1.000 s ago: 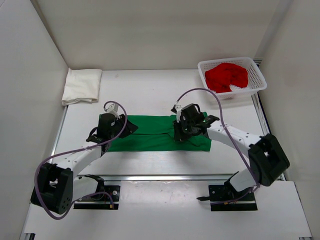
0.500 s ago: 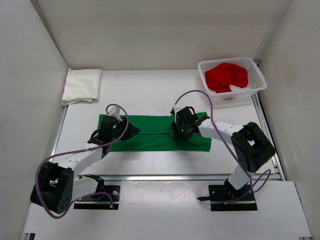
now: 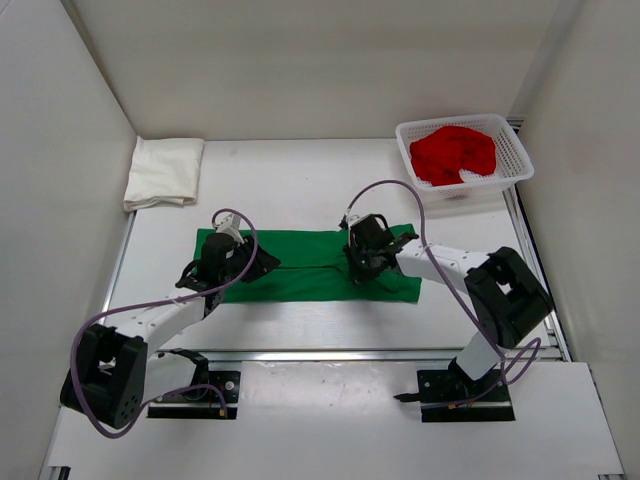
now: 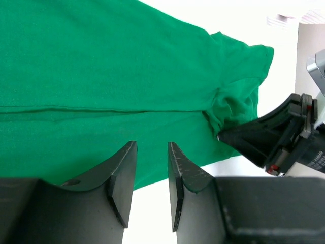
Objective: Fold and stack the t-shirts
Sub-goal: Fold the other side of the tshirt into a rectangle
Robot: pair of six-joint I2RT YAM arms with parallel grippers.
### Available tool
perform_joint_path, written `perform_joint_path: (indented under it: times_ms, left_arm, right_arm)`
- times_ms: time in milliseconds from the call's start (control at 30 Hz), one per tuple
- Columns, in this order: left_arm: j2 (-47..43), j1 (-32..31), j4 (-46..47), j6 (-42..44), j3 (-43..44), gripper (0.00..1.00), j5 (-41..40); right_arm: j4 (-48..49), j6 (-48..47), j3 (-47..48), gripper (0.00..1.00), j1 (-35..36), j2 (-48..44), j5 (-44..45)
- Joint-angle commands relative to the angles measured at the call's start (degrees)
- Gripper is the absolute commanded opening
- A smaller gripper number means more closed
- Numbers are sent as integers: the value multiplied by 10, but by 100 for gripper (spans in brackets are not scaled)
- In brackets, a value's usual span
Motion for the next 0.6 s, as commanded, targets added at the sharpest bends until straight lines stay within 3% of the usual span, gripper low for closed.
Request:
perform_joint_path:
  times_ms: [0,267,567]
  left_arm:
    - [-20,1,2,-3,6,42,11]
    - [-20,5,3,-6,13,41,19]
    - [-30,48,-4,1,16,41,44]
  right_arm:
    - [-43,12,28,0,5,-34,-49]
    - [-137,-2,107,0,19,13,-112]
    - [-106,14,107,2,22,28,-196]
